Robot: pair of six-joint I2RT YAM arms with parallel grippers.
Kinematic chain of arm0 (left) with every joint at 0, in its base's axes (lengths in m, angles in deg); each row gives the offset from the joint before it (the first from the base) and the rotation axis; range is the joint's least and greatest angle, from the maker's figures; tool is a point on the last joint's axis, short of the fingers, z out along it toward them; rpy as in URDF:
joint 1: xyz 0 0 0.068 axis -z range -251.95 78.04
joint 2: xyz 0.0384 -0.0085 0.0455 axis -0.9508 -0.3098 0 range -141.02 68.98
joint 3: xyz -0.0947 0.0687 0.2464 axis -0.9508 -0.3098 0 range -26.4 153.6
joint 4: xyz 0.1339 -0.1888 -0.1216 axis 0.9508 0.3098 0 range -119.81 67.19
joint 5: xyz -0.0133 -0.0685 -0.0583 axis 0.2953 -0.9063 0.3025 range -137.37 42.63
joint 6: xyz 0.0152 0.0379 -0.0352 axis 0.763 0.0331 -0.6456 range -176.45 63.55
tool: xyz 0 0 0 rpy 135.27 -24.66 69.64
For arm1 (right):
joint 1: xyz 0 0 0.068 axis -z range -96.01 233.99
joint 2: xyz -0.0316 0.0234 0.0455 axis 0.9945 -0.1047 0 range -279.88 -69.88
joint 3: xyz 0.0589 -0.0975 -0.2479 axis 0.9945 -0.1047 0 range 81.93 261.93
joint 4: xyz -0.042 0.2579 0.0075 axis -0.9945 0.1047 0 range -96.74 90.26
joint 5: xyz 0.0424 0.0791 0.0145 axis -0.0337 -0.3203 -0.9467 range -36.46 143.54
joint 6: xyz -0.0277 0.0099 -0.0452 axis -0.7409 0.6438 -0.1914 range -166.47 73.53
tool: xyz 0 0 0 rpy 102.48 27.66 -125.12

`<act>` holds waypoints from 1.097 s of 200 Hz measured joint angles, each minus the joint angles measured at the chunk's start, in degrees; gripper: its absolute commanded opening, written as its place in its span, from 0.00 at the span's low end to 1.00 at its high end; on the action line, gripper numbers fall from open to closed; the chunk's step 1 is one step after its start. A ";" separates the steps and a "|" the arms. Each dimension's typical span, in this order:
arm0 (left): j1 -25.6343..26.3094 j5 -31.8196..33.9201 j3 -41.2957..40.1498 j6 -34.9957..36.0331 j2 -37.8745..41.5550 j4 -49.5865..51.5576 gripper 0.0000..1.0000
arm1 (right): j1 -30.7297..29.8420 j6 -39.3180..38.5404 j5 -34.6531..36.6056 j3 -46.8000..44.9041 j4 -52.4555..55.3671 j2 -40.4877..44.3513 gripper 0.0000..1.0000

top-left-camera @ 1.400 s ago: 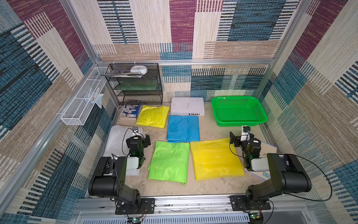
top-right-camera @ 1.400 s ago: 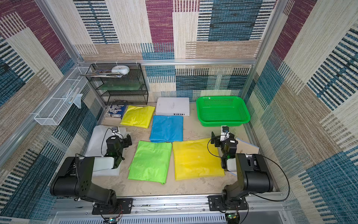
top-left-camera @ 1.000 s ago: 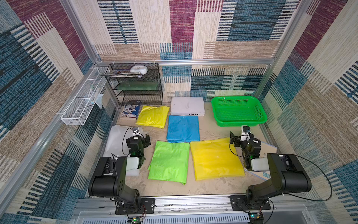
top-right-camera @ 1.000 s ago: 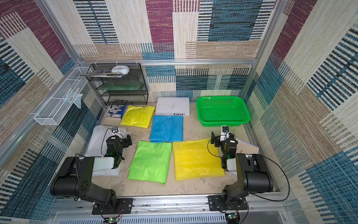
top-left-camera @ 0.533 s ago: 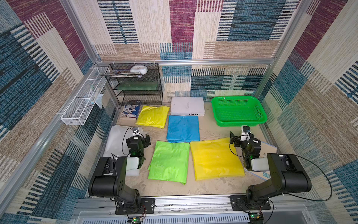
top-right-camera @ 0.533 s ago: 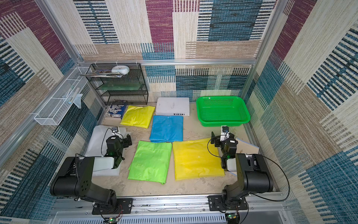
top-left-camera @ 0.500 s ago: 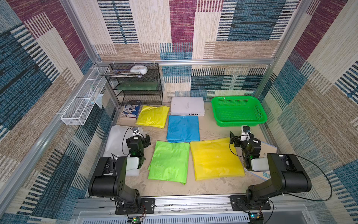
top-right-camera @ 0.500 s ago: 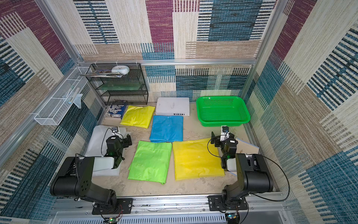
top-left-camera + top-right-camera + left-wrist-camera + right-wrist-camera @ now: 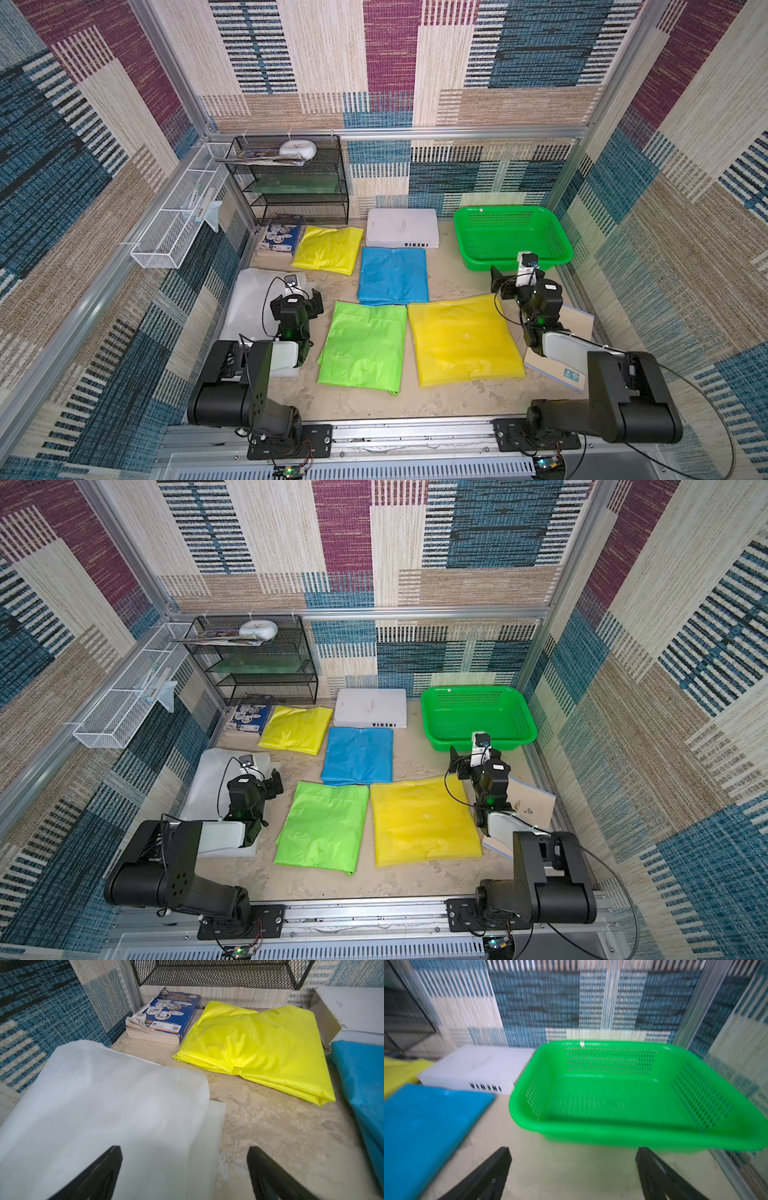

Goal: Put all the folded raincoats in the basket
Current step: Adjust the raincoat at the center of the board.

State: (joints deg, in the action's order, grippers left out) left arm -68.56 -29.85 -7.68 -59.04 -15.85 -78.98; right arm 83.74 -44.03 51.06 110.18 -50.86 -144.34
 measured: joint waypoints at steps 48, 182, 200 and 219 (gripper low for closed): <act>5.31 11.26 13.88 -6.12 17.73 22.82 0.99 | -0.15 12.22 -2.34 2.51 21.44 13.25 0.99; 16.76 -37.92 26.38 -32.92 24.46 78.84 0.81 | -0.15 20.17 -11.34 5.20 57.16 9.40 0.94; 22.16 -38.73 25.94 -32.96 24.24 79.65 0.81 | -0.13 20.11 -12.22 6.05 58.99 6.32 0.94; 27.26 -38.80 25.14 -33.03 22.69 79.34 0.80 | -0.13 19.85 -13.16 7.13 59.58 3.85 0.94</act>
State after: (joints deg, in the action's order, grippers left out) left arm -41.30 -68.64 17.45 -92.07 6.83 0.36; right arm 83.61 -24.18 37.90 117.31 8.73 -140.49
